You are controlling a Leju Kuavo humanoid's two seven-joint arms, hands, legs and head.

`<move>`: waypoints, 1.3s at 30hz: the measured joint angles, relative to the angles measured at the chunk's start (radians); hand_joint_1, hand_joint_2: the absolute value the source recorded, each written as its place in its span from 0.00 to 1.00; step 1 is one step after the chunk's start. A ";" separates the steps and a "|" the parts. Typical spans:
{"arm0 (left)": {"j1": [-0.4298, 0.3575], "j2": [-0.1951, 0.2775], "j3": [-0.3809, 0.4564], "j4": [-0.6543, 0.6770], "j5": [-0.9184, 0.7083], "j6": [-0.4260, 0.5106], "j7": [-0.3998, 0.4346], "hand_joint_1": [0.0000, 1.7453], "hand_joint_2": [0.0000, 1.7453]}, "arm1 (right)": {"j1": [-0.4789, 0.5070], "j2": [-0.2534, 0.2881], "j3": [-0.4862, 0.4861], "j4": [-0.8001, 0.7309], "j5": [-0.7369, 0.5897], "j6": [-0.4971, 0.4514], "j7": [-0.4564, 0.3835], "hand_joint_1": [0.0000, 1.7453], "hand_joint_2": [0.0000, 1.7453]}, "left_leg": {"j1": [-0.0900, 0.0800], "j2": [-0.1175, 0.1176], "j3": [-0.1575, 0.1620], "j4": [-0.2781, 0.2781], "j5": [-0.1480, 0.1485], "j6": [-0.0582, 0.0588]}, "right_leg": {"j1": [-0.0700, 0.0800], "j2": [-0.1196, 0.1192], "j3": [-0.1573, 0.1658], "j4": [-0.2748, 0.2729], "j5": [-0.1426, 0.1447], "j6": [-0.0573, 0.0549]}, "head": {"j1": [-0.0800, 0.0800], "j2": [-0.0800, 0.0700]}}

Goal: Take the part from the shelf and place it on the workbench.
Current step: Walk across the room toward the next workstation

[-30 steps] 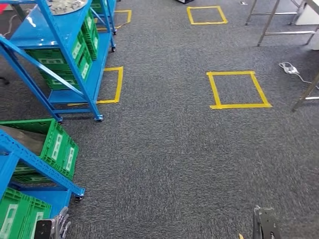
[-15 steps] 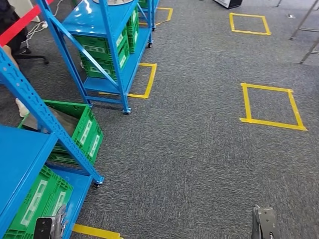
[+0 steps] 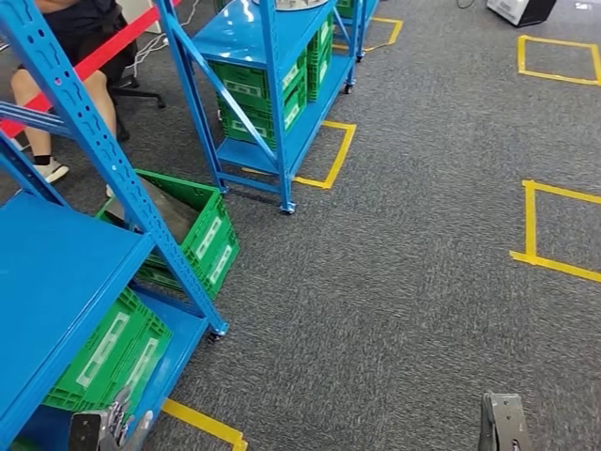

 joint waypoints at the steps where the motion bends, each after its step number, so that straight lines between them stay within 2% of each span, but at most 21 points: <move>1: -0.002 0.001 0.000 0.000 0.000 0.000 0.000 0.00 1.00 | 0.001 0.000 0.000 0.005 -0.002 0.000 -0.001 0.00 0.00 | 0.002 0.018 -0.033 0.068 -0.031 -0.005 | 0.001 -0.018 0.002 0.000 -0.003 -0.003 | -0.002 0.000; 3: -0.002 0.001 -0.001 0.000 0.000 0.000 0.000 0.00 1.00 | 0.000 -0.001 0.001 0.016 -0.005 -0.001 -0.002 0.00 0.00 | 0.007 0.030 -0.078 0.159 -0.057 -0.012 | 0.002 -0.053 0.005 0.001 -0.008 -0.004 | -0.002 0.000; 4: -0.001 0.002 -0.002 0.000 0.000 0.000 0.000 0.00 1.00 | -0.002 -0.001 0.001 0.020 -0.006 -0.002 -0.003 0.00 0.00 | 0.009 0.033 -0.076 0.153 -0.041 -0.014 | 0.002 -0.067 0.007 0.001 -0.011 -0.003 | -0.002 0.000; 8: -0.001 0.004 -0.003 0.000 -0.001 0.001 -0.001 0.00 1.00 | -0.009 -0.002 0.004 0.035 -0.009 -0.003 -0.011 0.00 0.00 | 0.005 0.099 0.039 -0.075 0.074 -0.009 | 0.006 -0.116 0.021 0.002 -0.026 0.012 | -0.001 0.000; 10: -0.002 0.005 -0.004 0.000 -0.002 0.001 -0.002 0.00 1.00 | -0.011 -0.003 0.005 0.042 -0.012 -0.004 -0.015 0.00 0.00 | -0.002 0.112 0.051 -0.108 0.072 0.004 | 0.010 -0.138 0.028 0.002 -0.033 0.025 | 0.000 0.000; 11: -0.001 0.005 -0.004 0.000 -0.002 0.001 -0.002 0.00 1.00 | -0.014 -0.003 0.006 0.045 -0.013 -0.004 -0.017 0.00 0.00 | -0.003 0.099 0.049 -0.109 0.074 0.012 | 0.010 -0.148 0.032 0.002 -0.035 0.030 | 0.000 0.000; 12: 0.001 0.005 -0.005 0.000 -0.003 0.001 -0.002 0.00 1.00 | -0.017 -0.004 0.007 0.048 -0.015 -0.005 -0.018 0.00 0.00 | -0.003 0.088 0.050 -0.112 0.075 0.018 | 0.008 -0.143 0.037 0.005 -0.040 0.036 | 0.001 0.000; 14: 0.001 0.005 -0.006 0.000 -0.004 0.001 -0.002 0.00 1.00 | -0.023 -0.005 0.010 0.053 -0.017 -0.005 -0.023 0.00 0.00 | 0.000 0.067 0.052 -0.117 0.080 0.030 | 0.003 -0.093 0.018 0.048 -0.072 0.044 | 0.004 0.000; 15: -0.001 0.005 -0.006 0.000 -0.004 0.001 -0.002 0.00 1.00 | -0.024 -0.006 0.010 0.057 -0.018 -0.005 -0.026 0.00 0.00 | 0.001 0.056 0.051 -0.119 0.082 0.035 | 0.001 -0.058 -0.010 0.102 -0.100 0.046 | 0.007 0.000; 17: -0.005 0.005 -0.006 0.000 -0.004 0.001 -0.002 0.00 1.00 | -0.022 -0.008 0.010 0.066 -0.021 -0.005 -0.028 0.00 0.00 | 0.000 0.030 0.050 -0.118 0.082 0.039 | 0.002 -0.027 -0.087 0.242 -0.153 0.045 | 0.011 0.000; 19: -0.005 0.005 -0.007 0.000 -0.004 0.001 -0.002 0.00 1.00 | -0.021 -0.008 0.010 0.073 -0.024 -0.005 -0.028 0.00 0.00 | -0.002 0.002 0.052 -0.118 0.081 0.040 | 0.003 -0.021 -0.128 0.295 -0.144 0.042 | 0.011 0.000; 21: -0.004 0.005 -0.009 0.000 -0.004 0.001 -0.002 0.00 1.00 | -0.022 -0.009 0.010 0.076 -0.024 -0.005 -0.028 0.00 0.00 | -0.002 -0.027 0.057 -0.117 0.079 0.039 | 0.003 -0.007 -0.096 0.198 -0.067 0.036 | 0.012 0.000; 23: -0.006 0.005 -0.011 0.000 -0.004 0.001 -0.002 0.00 1.00 | -0.023 -0.010 0.010 0.079 -0.025 -0.005 -0.028 0.00 0.00 | -0.003 -0.053 0.058 -0.113 0.076 0.033 | -0.001 0.042 -0.045 0.074 -0.015 0.031 | 0.011 0.000; 25: -0.006 0.006 -0.011 0.000 -0.004 0.001 -0.002 0.00 1.00 | -0.024 -0.010 0.010 0.081 -0.025 -0.005 -0.029 0.00 0.00 | -0.001 -0.078 0.050 -0.111 0.076 0.022 | -0.001 0.069 -0.020 0.028 -0.013 0.026 | 0.012 0.000; 27: -0.004 0.006 -0.012 0.000 -0.004 0.001 -0.003 0.00 1.00 | -0.026 -0.010 0.010 0.082 -0.026 -0.006 -0.031 0.00 0.00 | 0.004 -0.096 0.043 -0.111 0.078 0.010 | -0.001 0.047 -0.012 0.021 -0.011 0.016 | 0.013 0.000; 29: -0.004 0.007 -0.013 0.000 -0.004 0.001 -0.004 0.00 1.00 | -0.029 -0.010 0.009 0.083 -0.027 -0.006 -0.033 0.00 0.00 | 0.003 -0.059 0.029 -0.080 0.057 0.000 | -0.003 0.021 -0.006 0.014 -0.008 0.004 | 0.008 0.000; 31: -0.008 0.007 -0.015 0.000 -0.004 0.001 -0.005 0.00 1.00 | -0.026 -0.010 0.009 0.084 -0.027 -0.006 -0.034 0.00 0.00 | 0.002 0.004 -0.021 0.030 -0.004 -0.009 | -0.001 -0.010 -0.001 0.010 -0.011 -0.004 | 0.003 0.000; 33: -0.010 0.007 -0.015 0.001 -0.004 0.001 -0.005 0.00 1.00 | -0.025 -0.010 0.008 0.088 -0.027 -0.006 -0.035 0.00 0.00 | 0.005 0.028 -0.080 0.153 -0.051 -0.015 | 0.003 -0.044 0.003 0.010 -0.016 -0.007 | 0.003 0.000; 35: -0.008 0.007 -0.016 0.002 -0.004 0.001 -0.005 0.00 0.50 | -0.028 -0.010 0.008 0.092 -0.026 -0.006 -0.038 0.00 0.00 | 0.006 0.035 -0.077 0.148 -0.024 -0.016 | 0.004 -0.072 0.009 0.010 -0.022 -0.007 | 0.003 0.000; 37: -0.007 0.008 -0.017 0.002 -0.004 -0.001 -0.007 0.00 0.00 | -0.031 -0.010 0.008 0.094 -0.024 -0.006 -0.043 0.00 0.00 | 0.003 0.062 -0.010 0.017 0.045 -0.009 | 0.005 -0.097 0.020 0.010 -0.029 -0.003 | 0.003 0.000; 39: -0.009 0.010 -0.017 0.002 -0.007 -0.007 -0.015 0.00 0.00 | -0.033 -0.010 0.007 0.095 -0.021 -0.003 -0.046 0.00 0.00 | -0.006 0.099 0.043 -0.089 0.079 0.006 | 0.009 -0.119 0.027 0.011 -0.039 0.007 | 0.004 0.000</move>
